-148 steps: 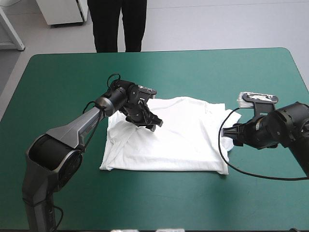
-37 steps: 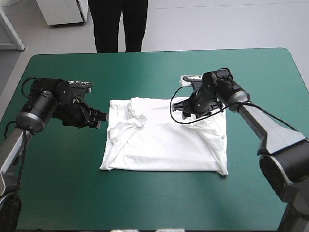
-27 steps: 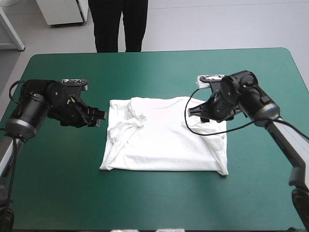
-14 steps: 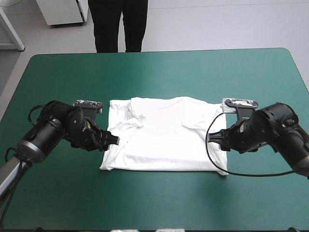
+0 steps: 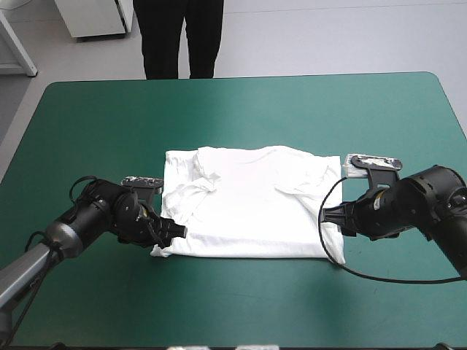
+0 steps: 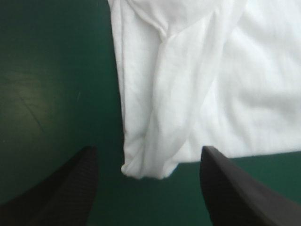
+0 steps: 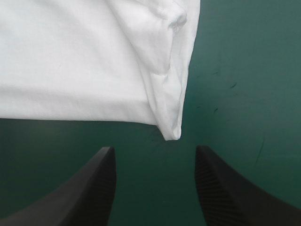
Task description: Fold the cloth
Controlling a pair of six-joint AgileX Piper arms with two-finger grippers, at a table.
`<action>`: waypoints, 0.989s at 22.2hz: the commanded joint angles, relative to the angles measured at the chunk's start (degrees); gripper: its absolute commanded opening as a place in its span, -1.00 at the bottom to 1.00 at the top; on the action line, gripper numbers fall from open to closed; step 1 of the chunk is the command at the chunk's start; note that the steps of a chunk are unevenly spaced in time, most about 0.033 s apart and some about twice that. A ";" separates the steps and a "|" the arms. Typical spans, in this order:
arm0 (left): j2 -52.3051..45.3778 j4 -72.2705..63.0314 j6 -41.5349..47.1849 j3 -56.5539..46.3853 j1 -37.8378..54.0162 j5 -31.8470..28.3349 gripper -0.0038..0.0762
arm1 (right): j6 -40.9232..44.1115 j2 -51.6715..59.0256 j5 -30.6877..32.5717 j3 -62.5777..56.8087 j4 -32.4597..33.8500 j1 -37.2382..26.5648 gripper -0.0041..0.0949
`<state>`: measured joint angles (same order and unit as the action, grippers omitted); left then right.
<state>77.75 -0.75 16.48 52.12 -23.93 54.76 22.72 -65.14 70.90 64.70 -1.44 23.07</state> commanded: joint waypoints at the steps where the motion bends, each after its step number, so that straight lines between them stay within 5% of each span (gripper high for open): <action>1: 1.19 0.26 0.54 1.15 0.21 -2.30 0.23 | 0.08 1.12 -1.23 1.19 0.72 0.03 0.08; 12: 10.60 -0.09 1.73 -2.63 0.21 -4.22 0.16 | 0.08 1.12 -0.99 1.19 0.95 0.03 0.08; 14: 10.60 -0.18 2.87 -5.65 0.21 -5.54 -0.27 | 0.08 1.12 -0.88 1.19 0.95 0.03 0.08; 15: 10.60 -0.18 3.02 -6.93 0.21 -6.19 -0.74 | 0.08 1.12 -0.77 1.19 0.95 0.03 0.08; 16: 10.60 -0.18 2.86 -7.36 0.21 -6.33 -0.91 | 0.08 1.12 -0.31 1.19 0.95 0.03 0.08; 22: 10.60 -0.32 2.55 -7.34 0.21 -6.46 -0.93 | 1.67 1.01 -8.59 -7.59 1.44 3.00 0.08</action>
<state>86.28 -4.58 19.02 47.46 -23.64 47.58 23.19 -65.14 67.30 59.29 -0.74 24.79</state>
